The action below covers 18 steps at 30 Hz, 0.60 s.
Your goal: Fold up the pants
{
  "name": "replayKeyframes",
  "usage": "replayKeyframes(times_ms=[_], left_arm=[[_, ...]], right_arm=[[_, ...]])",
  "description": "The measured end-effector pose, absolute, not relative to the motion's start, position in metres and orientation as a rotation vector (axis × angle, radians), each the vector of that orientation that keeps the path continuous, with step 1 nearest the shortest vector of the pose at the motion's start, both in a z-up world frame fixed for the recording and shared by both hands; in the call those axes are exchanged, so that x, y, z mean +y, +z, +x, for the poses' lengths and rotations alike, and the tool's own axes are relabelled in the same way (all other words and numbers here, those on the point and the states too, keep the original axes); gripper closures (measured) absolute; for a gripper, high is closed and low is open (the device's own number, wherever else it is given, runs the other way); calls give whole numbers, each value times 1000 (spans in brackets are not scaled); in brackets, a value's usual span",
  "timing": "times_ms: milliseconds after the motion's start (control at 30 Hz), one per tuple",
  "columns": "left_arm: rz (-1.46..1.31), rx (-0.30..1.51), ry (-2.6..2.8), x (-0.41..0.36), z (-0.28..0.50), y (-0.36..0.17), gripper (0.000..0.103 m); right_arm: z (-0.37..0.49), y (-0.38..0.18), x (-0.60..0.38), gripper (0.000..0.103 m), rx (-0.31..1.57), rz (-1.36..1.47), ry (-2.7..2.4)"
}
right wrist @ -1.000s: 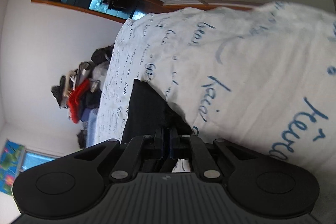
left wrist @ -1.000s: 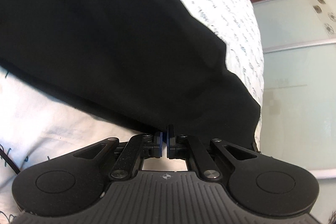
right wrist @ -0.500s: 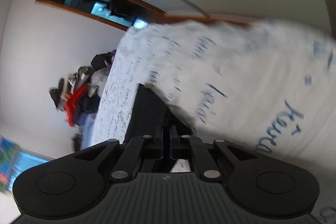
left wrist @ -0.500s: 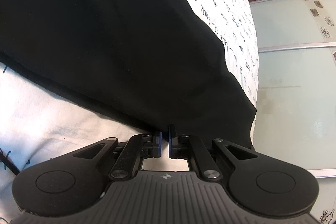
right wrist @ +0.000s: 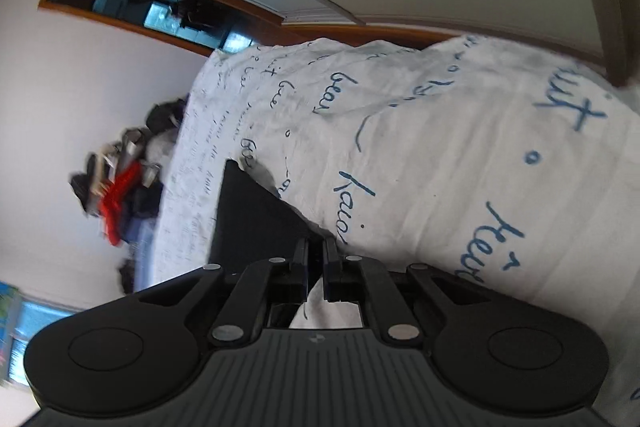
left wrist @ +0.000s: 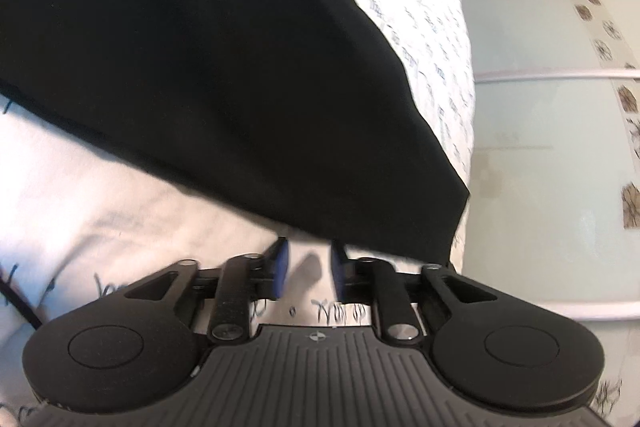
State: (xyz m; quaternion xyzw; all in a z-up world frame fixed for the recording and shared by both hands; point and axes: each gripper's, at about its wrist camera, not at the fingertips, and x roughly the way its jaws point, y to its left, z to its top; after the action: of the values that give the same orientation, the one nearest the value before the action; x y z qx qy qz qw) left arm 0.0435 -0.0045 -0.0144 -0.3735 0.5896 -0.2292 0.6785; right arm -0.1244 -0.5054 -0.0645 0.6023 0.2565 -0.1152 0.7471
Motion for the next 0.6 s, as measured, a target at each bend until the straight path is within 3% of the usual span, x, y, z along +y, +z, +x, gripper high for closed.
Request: replayKeyframes(times_ms=[67, 200, 333, 367, 500, 600], left_arm=[[-819, 1310, -533, 2, 39, -8, 60], [-705, 1201, -516, 20, 30, 18, 59], [-567, 986, -487, 29, 31, 56, 59], [-523, 925, -453, 29, 34, 61, 57], [-340, 765, -260, 17, 44, 57, 56], [-308, 787, -199, 10, 48, 37, 56]], right_arm=[[-139, -52, -508, 95, 500, 1310, -332], [-159, -19, -506, 92, 292, 1281, -395], [-94, 10, -456, 90, 419, 1195, -100], [-71, 13, -436, 87, 473, 1172, 2], [21, 8, -346, 42, 681, 1117, 327], [67, -6, -298, 39, 813, 1068, 393]])
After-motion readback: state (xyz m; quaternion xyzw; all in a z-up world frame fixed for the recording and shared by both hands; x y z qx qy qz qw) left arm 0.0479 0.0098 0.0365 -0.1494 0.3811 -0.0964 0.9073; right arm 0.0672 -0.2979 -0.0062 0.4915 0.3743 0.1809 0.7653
